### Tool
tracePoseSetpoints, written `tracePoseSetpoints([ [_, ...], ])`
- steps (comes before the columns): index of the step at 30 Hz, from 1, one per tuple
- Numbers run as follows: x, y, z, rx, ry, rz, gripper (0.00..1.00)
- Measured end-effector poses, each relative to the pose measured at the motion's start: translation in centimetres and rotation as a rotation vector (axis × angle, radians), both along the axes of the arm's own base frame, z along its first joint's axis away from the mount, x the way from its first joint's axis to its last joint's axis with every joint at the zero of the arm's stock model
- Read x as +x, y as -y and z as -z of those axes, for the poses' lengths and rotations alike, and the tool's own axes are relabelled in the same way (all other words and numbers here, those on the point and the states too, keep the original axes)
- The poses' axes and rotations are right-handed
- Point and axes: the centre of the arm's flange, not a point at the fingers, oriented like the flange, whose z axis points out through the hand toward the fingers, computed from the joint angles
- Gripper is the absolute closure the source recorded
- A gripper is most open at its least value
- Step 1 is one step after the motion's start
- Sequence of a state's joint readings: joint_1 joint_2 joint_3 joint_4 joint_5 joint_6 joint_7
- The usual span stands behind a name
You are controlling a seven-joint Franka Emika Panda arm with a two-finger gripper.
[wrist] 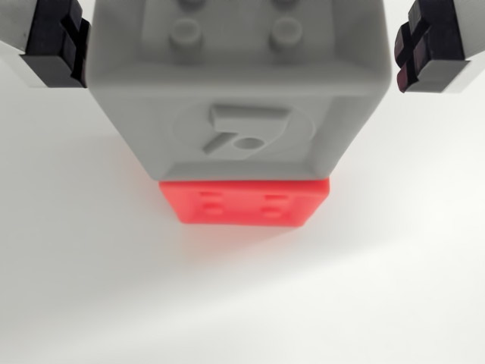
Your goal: Destack cube
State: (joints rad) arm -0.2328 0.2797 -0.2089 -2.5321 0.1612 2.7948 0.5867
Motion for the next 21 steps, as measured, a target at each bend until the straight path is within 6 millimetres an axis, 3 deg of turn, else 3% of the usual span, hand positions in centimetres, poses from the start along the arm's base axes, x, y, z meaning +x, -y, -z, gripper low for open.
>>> tracePoseSetpoints([
  [3,0.01,0.01,0.29,0.0,0.001,0.0,0.0],
  [4,0.01,0.01,0.33,0.0,0.001,0.0,1.0],
  [21,0.04,0.01,0.32,-0.001,0.002,0.0,1.0],
])
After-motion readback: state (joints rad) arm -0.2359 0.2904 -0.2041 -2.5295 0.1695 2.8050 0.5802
